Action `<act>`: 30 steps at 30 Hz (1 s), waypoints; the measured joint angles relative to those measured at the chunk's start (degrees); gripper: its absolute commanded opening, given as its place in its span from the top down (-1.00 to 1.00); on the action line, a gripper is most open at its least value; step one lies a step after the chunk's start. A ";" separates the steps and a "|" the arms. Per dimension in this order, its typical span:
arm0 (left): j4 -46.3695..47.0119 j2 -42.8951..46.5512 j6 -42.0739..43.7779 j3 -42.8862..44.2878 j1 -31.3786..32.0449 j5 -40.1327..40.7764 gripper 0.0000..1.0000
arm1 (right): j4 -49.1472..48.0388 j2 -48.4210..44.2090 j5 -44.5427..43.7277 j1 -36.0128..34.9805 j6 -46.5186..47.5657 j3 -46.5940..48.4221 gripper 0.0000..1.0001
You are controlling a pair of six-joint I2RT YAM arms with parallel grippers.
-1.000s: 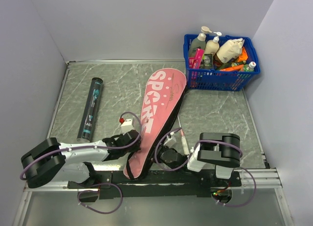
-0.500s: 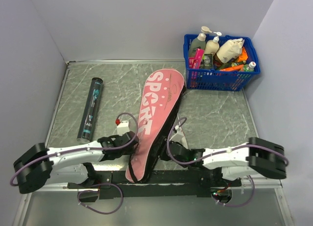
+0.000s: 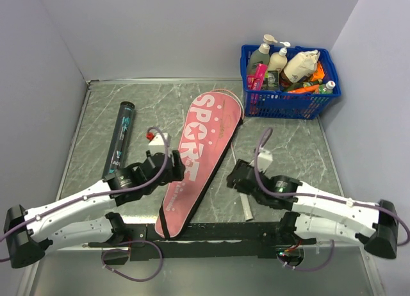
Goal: Pack up the badminton gear
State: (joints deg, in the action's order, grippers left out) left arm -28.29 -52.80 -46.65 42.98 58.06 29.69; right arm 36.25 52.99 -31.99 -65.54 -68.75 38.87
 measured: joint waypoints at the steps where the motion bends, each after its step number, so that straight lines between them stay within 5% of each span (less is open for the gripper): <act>1: 0.63 -0.85 1.84 0.76 0.09 -0.90 -0.49 | 1.84 -0.81 0.26 2.60 1.51 0.48 -0.36; 10: 4.28 -19.28 12.15 5.38 7.37 -5.86 -0.72 | 4.46 0.00 10.60 27.52 20.33 5.25 -0.39; 30: 0.17 -35.95 13.29 7.32 18.05 0.98 -0.73 | -3.28 7.67 22.34 29.83 27.52 2.23 -0.40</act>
State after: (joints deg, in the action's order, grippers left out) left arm -28.12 -88.75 -33.36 50.30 76.12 30.68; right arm 32.97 60.66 -9.65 -35.70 -41.23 41.10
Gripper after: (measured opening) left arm 0.893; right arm 0.696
